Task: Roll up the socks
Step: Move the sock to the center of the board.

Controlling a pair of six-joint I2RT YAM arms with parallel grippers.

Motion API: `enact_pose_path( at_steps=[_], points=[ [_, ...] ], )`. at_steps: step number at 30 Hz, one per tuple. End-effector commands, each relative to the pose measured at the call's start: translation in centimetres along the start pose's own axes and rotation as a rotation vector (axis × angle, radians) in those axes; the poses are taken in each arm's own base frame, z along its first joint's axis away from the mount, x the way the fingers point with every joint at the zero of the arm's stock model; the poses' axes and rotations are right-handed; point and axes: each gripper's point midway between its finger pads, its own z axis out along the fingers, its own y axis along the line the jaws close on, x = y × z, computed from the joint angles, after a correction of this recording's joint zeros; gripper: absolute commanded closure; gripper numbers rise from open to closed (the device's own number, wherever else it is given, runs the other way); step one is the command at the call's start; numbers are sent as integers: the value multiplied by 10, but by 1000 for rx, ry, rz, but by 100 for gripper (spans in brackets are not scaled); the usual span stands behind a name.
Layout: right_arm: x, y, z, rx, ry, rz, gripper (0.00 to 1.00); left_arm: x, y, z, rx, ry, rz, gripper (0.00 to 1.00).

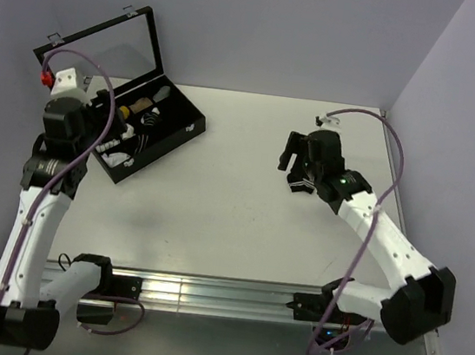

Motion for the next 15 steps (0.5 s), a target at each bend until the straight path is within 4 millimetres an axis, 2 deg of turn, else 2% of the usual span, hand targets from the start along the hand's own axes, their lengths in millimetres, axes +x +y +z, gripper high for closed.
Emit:
enact_pose_path(
  at_steps=[1,2,4,5,7,8,10,15],
  points=[
    [15,-8,27,48,90,133,15,17,12,-14,-31,-3,-49,9],
    [16,-14,37,61,97,156,15,32,18,-14,-47,18,-53,9],
    [38,-21,60,77,173,166,16,40,14,-24,-18,5,-57,9],
    [46,-29,75,93,204,176,17,59,17,-22,-20,33,-58,9],
    [54,-37,90,104,231,186,17,71,14,-25,10,33,-62,10],
    [61,-39,102,100,255,183,17,85,14,-23,22,56,-54,10],
    [62,-46,115,110,261,188,17,92,9,-25,54,65,-43,11],
    [82,-51,150,108,323,180,17,86,5,-33,72,36,-8,11]
  ],
)
